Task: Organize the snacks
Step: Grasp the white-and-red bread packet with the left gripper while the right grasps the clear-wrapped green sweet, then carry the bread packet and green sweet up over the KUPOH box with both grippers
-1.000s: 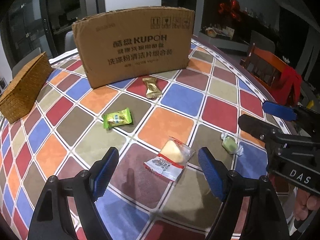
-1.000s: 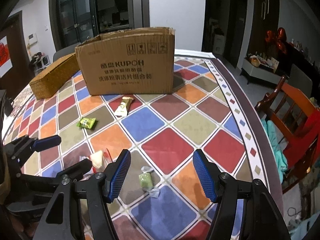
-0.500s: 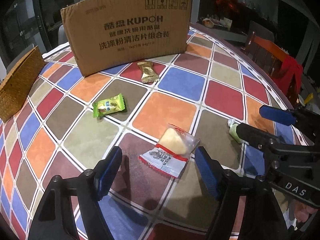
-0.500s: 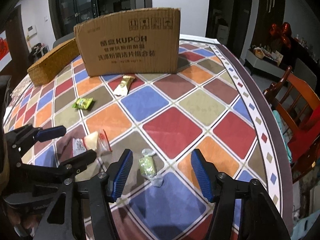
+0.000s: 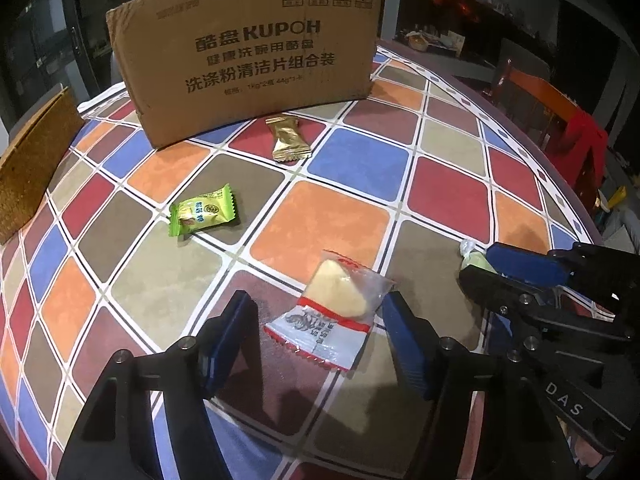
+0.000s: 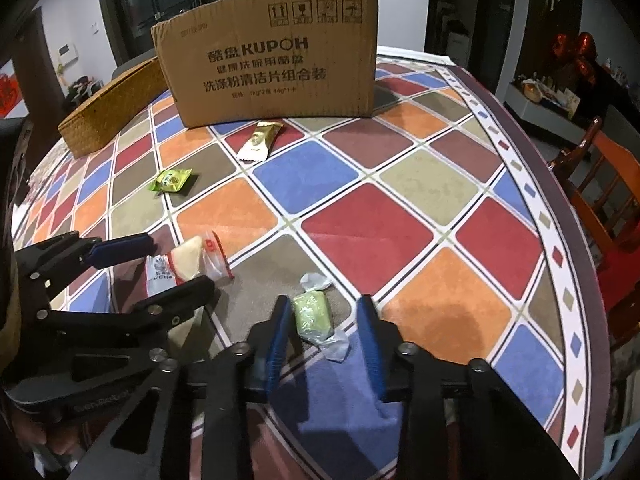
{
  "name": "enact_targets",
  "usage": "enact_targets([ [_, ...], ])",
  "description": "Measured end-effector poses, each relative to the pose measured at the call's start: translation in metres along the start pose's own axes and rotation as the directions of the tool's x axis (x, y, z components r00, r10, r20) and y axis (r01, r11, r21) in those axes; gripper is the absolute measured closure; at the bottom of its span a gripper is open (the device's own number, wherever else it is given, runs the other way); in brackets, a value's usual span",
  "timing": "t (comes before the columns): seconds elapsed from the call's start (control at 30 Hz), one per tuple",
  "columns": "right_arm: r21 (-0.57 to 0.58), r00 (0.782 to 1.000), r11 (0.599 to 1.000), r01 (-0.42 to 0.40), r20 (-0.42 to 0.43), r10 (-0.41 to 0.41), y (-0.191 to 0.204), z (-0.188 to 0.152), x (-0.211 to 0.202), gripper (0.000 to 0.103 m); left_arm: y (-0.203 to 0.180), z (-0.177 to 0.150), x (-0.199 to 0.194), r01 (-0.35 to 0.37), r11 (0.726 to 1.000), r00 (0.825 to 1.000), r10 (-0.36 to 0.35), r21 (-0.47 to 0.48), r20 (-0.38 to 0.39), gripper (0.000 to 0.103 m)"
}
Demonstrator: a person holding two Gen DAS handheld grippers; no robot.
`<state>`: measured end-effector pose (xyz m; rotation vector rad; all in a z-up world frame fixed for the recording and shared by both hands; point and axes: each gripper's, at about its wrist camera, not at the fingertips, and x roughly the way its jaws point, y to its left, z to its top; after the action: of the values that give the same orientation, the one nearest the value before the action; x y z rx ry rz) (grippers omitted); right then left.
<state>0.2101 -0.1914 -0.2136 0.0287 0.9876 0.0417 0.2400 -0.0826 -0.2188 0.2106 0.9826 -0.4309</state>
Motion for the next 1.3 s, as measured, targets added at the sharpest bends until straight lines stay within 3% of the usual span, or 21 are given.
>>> enact_targets([
  [0.1, 0.001, 1.000, 1.000, 0.001, 0.004, -0.001, 0.000, 0.001, 0.001, 0.082, -0.001, 0.001, 0.000, -0.006, 1.000, 1.000, 0.006, 0.006, 0.006, 0.048],
  [0.13, 0.002, 1.000, 1.000, 0.000, 0.005, 0.000, 0.000, 0.001, 0.001, 0.082, -0.001, 0.001, -0.001, -0.005, 1.000, 1.000, 0.005, 0.008, 0.009, 0.056],
  [0.23, 0.003, 1.000, 1.000, 0.002, 0.009, -0.002, -0.001, 0.002, 0.001, 0.082, -0.003, 0.002, -0.001, 0.001, 1.000, 1.000, -0.001, 0.014, 0.007, 0.066],
  [0.5, 0.004, 1.000, 1.000, 0.002, 0.029, -0.002, 0.000, 0.006, -0.004, 0.083, 0.000, 0.003, -0.004, 0.002, 1.000, 1.000, -0.001, -0.010, 0.010, 0.070],
  [1.3, -0.006, 0.995, 1.000, -0.007, 0.099, 0.008, 0.002, 0.029, -0.030, 0.083, 0.013, 0.020, -0.038, -0.016, 0.998, 0.997, 0.021, -0.068, 0.071, 0.070],
])
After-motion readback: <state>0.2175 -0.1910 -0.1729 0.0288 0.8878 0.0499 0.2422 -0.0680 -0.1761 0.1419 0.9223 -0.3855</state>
